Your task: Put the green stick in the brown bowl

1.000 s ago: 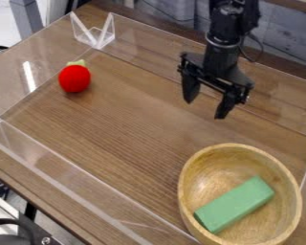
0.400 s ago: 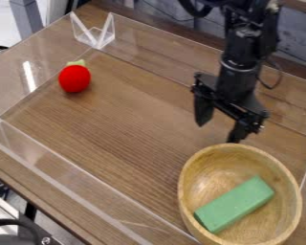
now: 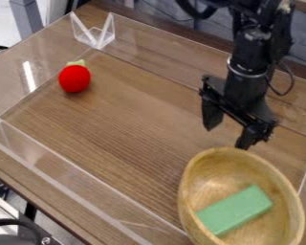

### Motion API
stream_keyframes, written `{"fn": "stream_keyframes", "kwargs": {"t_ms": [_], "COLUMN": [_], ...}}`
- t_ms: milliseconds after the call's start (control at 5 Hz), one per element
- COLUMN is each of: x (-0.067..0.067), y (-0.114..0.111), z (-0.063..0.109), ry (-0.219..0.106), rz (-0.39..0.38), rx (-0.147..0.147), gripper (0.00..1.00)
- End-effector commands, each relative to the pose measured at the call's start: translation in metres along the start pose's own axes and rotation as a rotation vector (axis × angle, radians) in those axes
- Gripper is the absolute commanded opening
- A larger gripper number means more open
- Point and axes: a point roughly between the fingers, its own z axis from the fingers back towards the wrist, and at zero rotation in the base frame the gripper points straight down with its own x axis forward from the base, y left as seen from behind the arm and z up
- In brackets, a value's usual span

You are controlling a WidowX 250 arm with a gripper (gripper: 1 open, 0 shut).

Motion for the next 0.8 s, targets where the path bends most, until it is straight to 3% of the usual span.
{"fn": "stream_keyframes", "kwargs": {"t_ms": [0,600], "x": [-0.002,-0.013], "y": [-0.018,-0.059], "z": [0.015,0.007], "ry": [-0.047,-0.046], "rz": [-0.070,-0.204], "rx": [-0.014,-0.029], "gripper": [1.00,1.00]}}
